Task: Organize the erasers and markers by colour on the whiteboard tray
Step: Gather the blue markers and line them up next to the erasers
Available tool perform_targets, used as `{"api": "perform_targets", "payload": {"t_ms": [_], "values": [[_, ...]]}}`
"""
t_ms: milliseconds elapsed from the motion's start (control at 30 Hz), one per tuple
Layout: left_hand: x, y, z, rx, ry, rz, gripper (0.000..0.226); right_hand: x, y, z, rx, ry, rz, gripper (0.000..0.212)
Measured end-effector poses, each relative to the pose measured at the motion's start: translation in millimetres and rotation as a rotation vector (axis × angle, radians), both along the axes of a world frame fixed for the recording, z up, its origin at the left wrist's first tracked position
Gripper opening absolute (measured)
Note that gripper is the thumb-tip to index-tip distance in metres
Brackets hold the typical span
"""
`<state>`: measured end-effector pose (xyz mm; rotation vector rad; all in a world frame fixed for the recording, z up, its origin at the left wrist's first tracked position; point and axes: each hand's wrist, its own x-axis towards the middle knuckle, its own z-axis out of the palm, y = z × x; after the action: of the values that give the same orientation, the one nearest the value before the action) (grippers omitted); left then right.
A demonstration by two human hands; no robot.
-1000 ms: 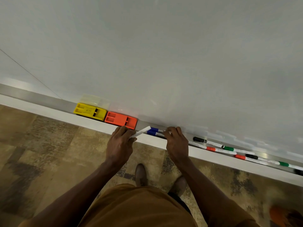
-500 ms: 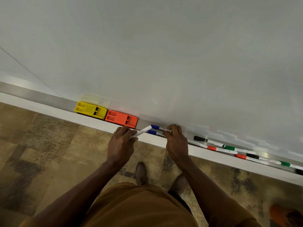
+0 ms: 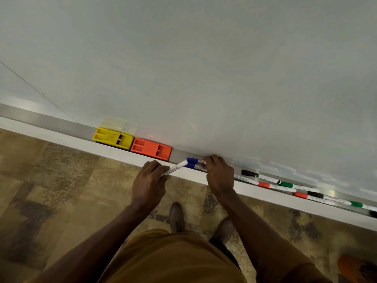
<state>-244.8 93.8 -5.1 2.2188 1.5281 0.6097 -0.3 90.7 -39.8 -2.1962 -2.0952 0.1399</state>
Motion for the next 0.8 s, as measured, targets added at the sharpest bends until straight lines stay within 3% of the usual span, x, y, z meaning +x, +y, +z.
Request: {"api": "perform_targets", "payload": {"t_ms": [500,600,800], "values": [[7,5,-1,0.037,0.041,-0.041,0.032,4,-7,-6,0.100,0.050,0.035,0.025],[20,21,0,0.062,0.086,-0.093,0.034,3,-10,-3,0.178,0.071,0.007,0.045],[58,51,-7,0.194,0.256,-0.278,0.042,8,-21,1,0.248,0.246,-0.183,0.036]]}}
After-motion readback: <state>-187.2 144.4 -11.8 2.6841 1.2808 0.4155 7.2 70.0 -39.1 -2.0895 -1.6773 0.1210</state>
